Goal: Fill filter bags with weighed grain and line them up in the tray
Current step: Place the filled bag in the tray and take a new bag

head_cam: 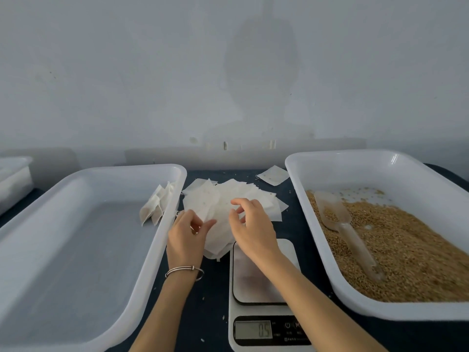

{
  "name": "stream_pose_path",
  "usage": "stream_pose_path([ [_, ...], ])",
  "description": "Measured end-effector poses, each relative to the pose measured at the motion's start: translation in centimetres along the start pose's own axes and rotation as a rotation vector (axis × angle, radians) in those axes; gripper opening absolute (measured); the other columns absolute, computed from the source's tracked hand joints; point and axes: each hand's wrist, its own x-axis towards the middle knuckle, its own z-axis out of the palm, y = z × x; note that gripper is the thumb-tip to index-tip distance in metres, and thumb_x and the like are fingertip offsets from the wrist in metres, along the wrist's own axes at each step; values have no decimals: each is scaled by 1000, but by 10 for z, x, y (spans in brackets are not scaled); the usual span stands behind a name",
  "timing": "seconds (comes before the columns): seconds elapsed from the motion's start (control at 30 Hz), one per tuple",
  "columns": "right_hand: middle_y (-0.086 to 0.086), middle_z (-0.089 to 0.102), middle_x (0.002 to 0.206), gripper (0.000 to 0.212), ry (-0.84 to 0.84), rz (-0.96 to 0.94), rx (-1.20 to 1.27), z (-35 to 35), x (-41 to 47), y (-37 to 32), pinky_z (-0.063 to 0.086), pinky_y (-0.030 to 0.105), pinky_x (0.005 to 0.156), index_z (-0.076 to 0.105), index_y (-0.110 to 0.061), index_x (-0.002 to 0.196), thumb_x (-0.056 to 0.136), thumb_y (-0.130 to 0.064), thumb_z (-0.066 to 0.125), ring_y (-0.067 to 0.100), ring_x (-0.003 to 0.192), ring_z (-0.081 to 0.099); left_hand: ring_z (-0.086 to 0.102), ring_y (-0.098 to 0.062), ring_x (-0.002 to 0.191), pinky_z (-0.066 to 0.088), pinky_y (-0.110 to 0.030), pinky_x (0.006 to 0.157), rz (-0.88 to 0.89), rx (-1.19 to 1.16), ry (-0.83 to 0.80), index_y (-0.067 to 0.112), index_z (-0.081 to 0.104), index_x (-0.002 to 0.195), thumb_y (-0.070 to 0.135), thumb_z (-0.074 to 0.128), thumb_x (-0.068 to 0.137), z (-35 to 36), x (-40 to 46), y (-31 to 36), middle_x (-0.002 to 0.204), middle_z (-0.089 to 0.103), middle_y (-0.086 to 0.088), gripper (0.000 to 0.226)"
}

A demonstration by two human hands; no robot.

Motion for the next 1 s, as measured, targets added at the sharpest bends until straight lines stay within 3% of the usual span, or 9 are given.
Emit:
stream_pose_path([
  [0.23, 0, 44, 126, 43, -98, 60, 120, 3, -4, 0, 45, 35, 95, 37, -25, 139, 97, -33, 41, 16, 110, 51, 49, -11, 77, 35, -12, 70, 13, -96, 134, 8, 59, 88, 13, 52, 96, -3, -5, 4, 90, 55, 0, 11],
  [0.37, 0, 44, 133, 51, -183, 152, 316, 2, -6, -2, 37, 28, 97, 28, -26, 146, 97, -37, 39, 13, 118, 46, 48, 0, 66, 36, -8, 61, -131, -261, 221, 17, 54, 86, 20, 50, 97, -6, -7, 14, 74, 53, 8, 12],
  [0.47, -2, 48, 130, 51, -247, 295, 477, 1, -6, -7, 42, 37, 102, 32, -28, 144, 96, -41, 40, 14, 115, 50, 46, -5, 66, 44, -22, 67, -285, -468, 253, 14, 53, 81, 25, 50, 97, -5, -6, 22, 72, 50, 4, 19],
  [0.53, 3, 54, 126, 41, -309, 447, 683, -2, -5, -12, 52, 37, 92, 46, -24, 133, 96, -40, 42, 19, 109, 60, 50, -12, 74, 50, -31, 72, -413, -724, 223, 13, 52, 77, 26, 48, 98, -6, -9, 27, 77, 52, 0, 25],
  [0.6, 7, 62, 109, 32, -392, 574, 969, -6, -5, -15, 57, 34, 74, 57, -18, 115, 95, -41, 47, 20, 91, 69, 56, -15, 79, 52, -28, 67, -493, -933, 173, 12, 52, 76, 26, 46, 99, -8, -15, 32, 84, 56, -4, 28],
  [0.67, 7, 66, 98, 35, -435, 603, 1126, -10, -7, -14, 57, 31, 66, 63, -15, 112, 92, -42, 54, 17, 77, 70, 62, -13, 81, 54, -21, 62, -513, -1051, 136, 10, 54, 76, 24, 47, 99, -10, -23, 35, 85, 62, -3, 28],
  [0.8, 2, 67, 87, 20, -410, 570, 1151, -14, -10, -15, 53, 26, 61, 69, -17, 98, 91, -32, 58, 13, 71, 63, 66, -12, 83, 56, -21, 67, -534, -1181, 89, 8, 53, 74, 21, 48, 98, -17, -36, 36, 88, 67, -3, 28],
  [0.9, -5, 68, 76, 14, -362, 450, 1070, -18, -14, -17, 51, 24, 66, 70, -16, 88, 92, -20, 57, 7, 68, 61, 66, -16, 89, 57, -24, 69, -593, -1241, 57, 7, 55, 79, 20, 49, 97, -21, -45, 34, 94, 67, -6, 23],
  [1.0, -3, 68, 72, 16, -285, 330, 915, -29, -23, -20, 56, 25, 70, 72, -8, 88, 89, -20, 63, 6, 66, 62, 65, -16, 87, 54, -26, 68, -624, -1151, 61, 10, 56, 78, 16, 53, 95, -28, -51, 29, 89, 68, -3, 18],
])
